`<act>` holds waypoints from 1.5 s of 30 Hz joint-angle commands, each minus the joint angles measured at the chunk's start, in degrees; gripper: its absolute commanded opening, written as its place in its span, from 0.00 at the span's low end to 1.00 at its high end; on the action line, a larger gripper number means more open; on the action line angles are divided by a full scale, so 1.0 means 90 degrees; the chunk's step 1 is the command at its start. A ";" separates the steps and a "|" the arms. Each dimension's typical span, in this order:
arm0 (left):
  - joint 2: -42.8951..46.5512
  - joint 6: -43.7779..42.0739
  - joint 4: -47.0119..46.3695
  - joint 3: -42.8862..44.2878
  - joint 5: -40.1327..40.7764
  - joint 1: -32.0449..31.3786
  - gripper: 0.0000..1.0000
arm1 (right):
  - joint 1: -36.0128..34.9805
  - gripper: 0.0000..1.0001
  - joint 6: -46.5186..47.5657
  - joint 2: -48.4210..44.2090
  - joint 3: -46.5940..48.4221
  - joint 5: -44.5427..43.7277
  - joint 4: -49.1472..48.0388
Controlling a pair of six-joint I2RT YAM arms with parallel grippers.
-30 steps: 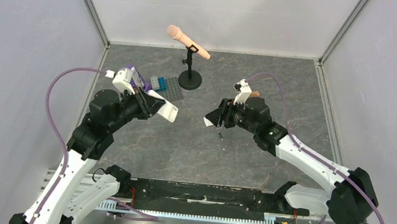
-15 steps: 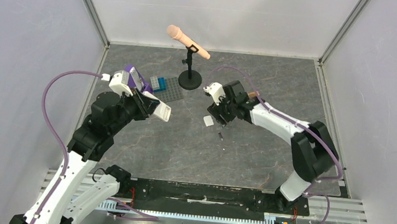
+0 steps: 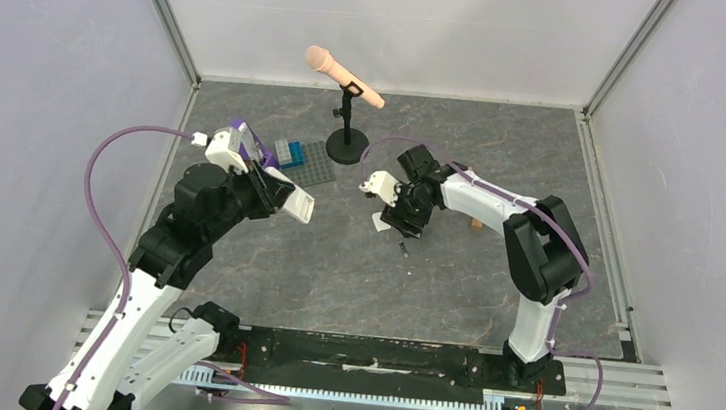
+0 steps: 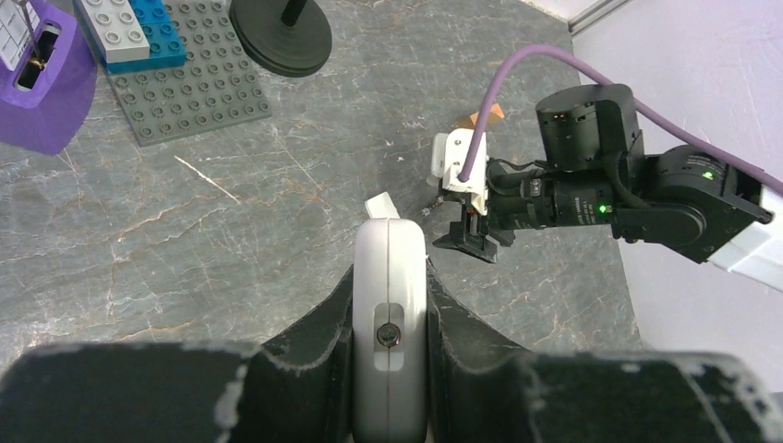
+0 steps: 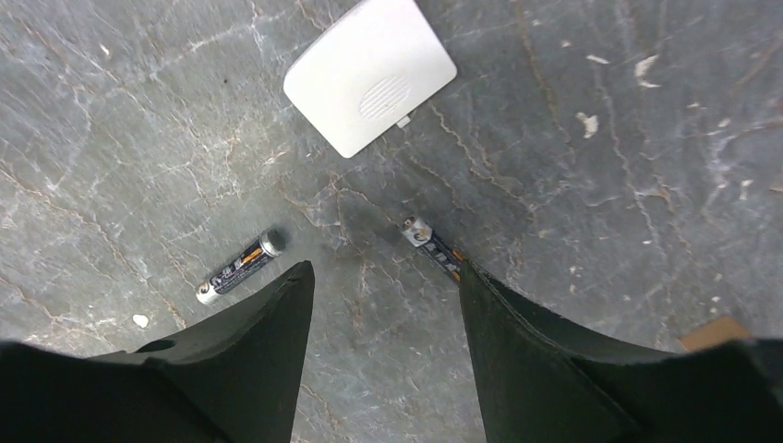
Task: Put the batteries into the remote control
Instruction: Pick up the battery from the center of the board.
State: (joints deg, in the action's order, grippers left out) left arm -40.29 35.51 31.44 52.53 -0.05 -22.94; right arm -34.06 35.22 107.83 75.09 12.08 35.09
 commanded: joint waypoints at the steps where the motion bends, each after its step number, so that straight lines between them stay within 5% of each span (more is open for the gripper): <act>1: -0.0033 -0.0008 -0.0154 0.0164 0.0035 0.0029 0.02 | -0.0002 0.60 0.0341 0.0194 0.0266 -0.0007 0.0129; 9: -0.0062 -0.0040 -0.0124 0.0179 0.0035 0.0042 0.02 | 0.0030 0.50 0.0452 0.0633 0.0501 -0.0355 -0.0100; 20: 0.0009 0.0020 -0.0132 0.0111 0.0179 0.0047 0.02 | 0.0032 0.19 0.0270 0.0799 0.0290 -0.0901 0.0017; 32: 0.0016 0.0050 -0.0183 0.0091 0.0162 0.0054 0.02 | 0.0136 0.42 0.0356 0.0486 0.0099 -0.1018 0.0060; 45: 0.0140 0.0067 -0.0110 0.0081 0.0220 0.0055 0.02 | 0.0318 0.21 0.0311 0.0662 -0.0011 -0.1011 0.0232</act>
State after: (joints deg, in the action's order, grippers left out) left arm -39.88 35.53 31.48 52.53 0.58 -22.83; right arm -33.34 36.45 112.07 76.73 8.34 35.46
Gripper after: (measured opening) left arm 0.283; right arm 0.252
